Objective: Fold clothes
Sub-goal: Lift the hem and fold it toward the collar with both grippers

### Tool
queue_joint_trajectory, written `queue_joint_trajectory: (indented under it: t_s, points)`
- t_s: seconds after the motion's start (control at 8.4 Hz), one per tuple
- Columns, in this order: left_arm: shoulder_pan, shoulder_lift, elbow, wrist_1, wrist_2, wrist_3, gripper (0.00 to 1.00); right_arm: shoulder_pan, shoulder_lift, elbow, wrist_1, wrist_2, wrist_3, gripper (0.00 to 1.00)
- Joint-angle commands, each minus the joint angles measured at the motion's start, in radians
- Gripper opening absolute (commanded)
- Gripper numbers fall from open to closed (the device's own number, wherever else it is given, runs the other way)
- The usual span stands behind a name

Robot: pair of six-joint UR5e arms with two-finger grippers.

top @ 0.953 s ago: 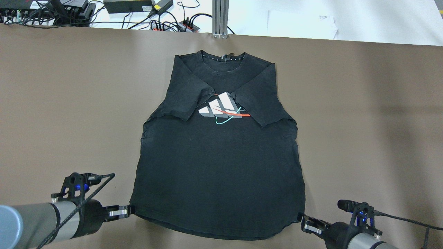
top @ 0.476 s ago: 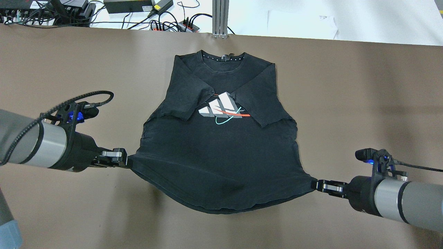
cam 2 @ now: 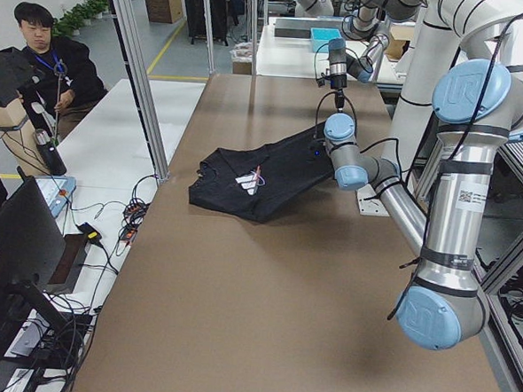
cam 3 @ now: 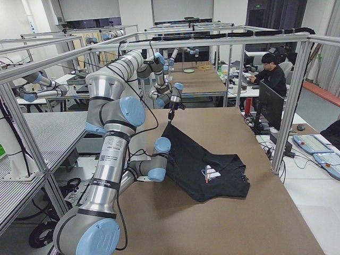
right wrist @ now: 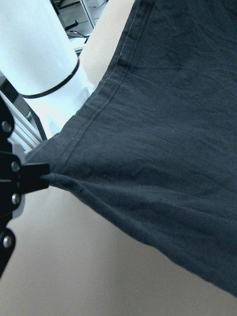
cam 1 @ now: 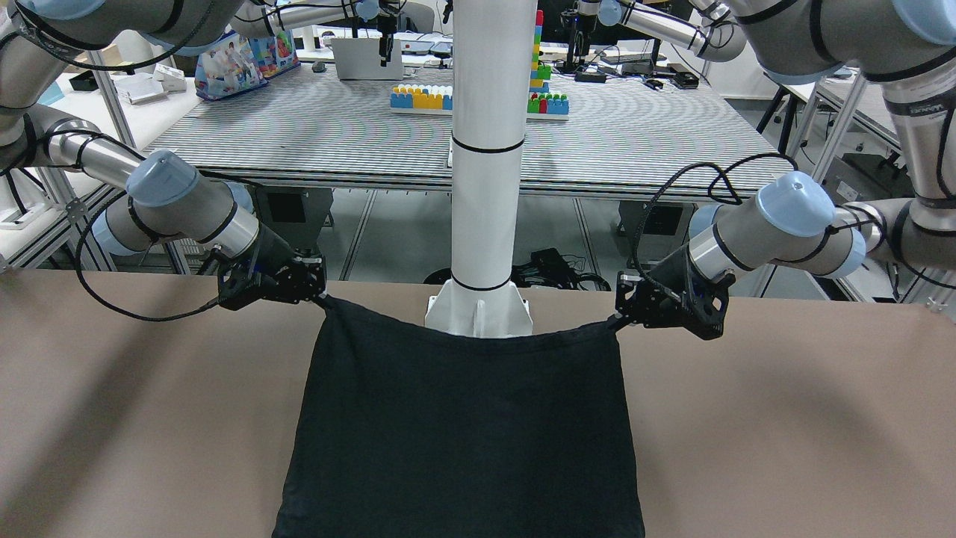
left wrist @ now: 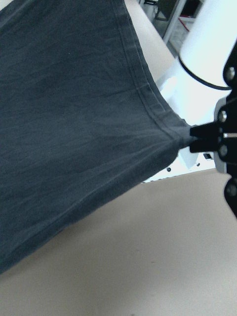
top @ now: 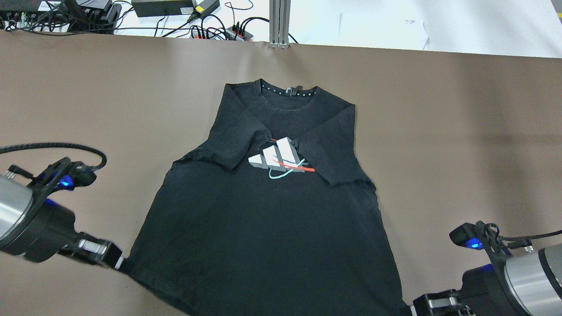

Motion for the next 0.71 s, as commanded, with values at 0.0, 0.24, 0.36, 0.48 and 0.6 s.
queue_joint_trajectory:
  t_s: [0.0,0.24,0.36,0.48,0.6]
  points:
    - [0.027,0.162,-0.013,-0.189,-0.046,0.011,0.0,-0.033,-0.009,0.029,-0.001,0.044,0.0,0.0]
    - [0.009,0.065,0.1,-0.19,0.049,0.011,0.0,-0.011,-0.009,-0.003,-0.005,-0.02,0.0,0.0]
    - [0.006,-0.039,0.181,-0.187,0.121,0.009,0.0,0.009,-0.001,-0.035,-0.007,-0.06,0.0,0.0]
    - [-0.014,-0.128,0.264,-0.18,0.188,0.0,0.0,0.065,0.005,-0.07,-0.008,-0.081,0.0,0.0]
    - [-0.069,-0.202,0.342,-0.179,0.198,-0.002,0.0,0.131,0.035,-0.128,-0.011,-0.083,0.0,0.0]
